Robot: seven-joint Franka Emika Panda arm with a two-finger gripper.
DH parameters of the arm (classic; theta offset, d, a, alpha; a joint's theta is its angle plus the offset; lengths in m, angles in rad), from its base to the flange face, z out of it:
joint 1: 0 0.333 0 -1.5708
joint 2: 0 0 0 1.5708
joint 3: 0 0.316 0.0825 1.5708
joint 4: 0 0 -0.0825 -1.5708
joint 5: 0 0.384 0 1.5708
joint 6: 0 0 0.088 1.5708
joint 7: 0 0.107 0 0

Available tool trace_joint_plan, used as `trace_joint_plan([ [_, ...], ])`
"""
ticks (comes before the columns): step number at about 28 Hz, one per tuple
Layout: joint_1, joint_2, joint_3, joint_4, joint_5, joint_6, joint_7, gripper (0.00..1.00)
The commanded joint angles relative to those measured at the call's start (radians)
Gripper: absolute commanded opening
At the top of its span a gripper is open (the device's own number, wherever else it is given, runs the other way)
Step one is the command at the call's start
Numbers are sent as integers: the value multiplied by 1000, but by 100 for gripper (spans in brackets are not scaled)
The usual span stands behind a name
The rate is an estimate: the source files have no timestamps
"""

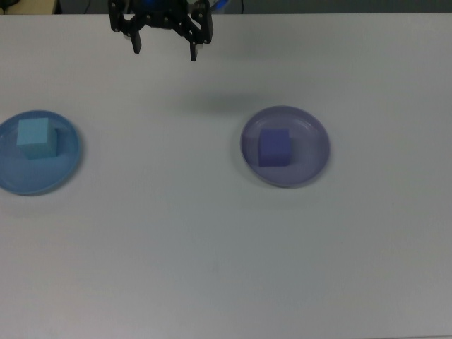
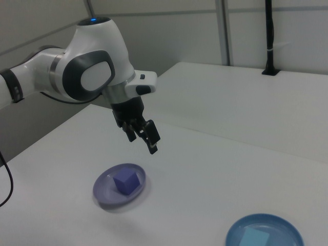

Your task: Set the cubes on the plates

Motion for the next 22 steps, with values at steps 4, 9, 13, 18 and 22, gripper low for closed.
trace_joint_plan([
  [4, -2, 4, -5, -5, 31, -40, -50, 100],
  [9, -2, 3, -5, 2, 34, -103, -128, 100],
  [13, -2, 3, -5, 2, 34, -110, -131, 100],
  [18, -2, 3, -5, 2, 34, -110, -131, 100],
  [22, -2, 4, -5, 2, 34, -106, -129, 100],
])
